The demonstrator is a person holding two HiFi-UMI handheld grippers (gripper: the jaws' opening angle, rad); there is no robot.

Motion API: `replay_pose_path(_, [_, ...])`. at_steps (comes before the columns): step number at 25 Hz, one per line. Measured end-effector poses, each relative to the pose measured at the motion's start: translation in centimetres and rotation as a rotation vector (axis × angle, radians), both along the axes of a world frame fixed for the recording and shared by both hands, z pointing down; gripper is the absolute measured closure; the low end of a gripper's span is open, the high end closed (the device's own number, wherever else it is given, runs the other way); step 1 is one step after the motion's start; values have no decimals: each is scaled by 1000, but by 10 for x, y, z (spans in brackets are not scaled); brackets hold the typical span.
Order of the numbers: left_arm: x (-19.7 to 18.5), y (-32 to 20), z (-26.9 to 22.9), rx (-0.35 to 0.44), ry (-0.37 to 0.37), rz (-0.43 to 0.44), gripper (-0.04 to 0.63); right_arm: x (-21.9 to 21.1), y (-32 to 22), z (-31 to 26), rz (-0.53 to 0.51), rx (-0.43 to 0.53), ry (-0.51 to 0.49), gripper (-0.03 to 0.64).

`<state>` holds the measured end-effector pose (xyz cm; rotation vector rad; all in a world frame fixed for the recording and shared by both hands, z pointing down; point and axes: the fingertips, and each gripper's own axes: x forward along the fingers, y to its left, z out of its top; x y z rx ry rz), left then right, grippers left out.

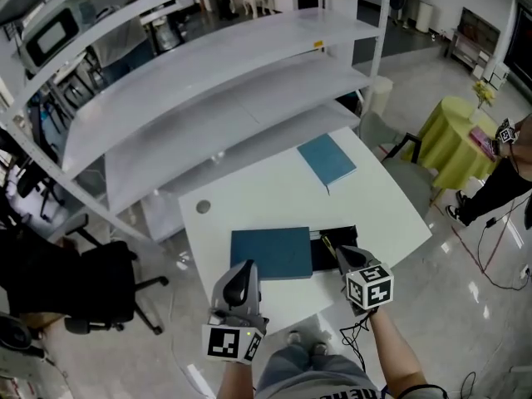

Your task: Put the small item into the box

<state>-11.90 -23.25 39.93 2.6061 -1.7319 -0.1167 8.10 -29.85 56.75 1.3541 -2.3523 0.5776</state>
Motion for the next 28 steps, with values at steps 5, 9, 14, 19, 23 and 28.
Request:
replay_pose_path(5, [8,7,-3,7,-12,12,577,4,15,-21,9,72,0,615])
replay_pose_path(9, [12,12,-6,14,-15,20,577,6,26,-40,15,126,-3,615])
replay_pose_path(14, [20,20,-8,20,-16,27,577,12,41,-61,20,183,-21,615])
replay_pose_path(19, [26,27,-13,28,-16,26,577,16,53,-80,30,242,-31,615])
replay_pose_path(23, [29,33,-15,35,-17,24,578,18,63,-99,33,297,-41,615])
replay_pose_path(28, [37,40,-20,48,-20,25,578,21,75,-123,31,362,-50,615])
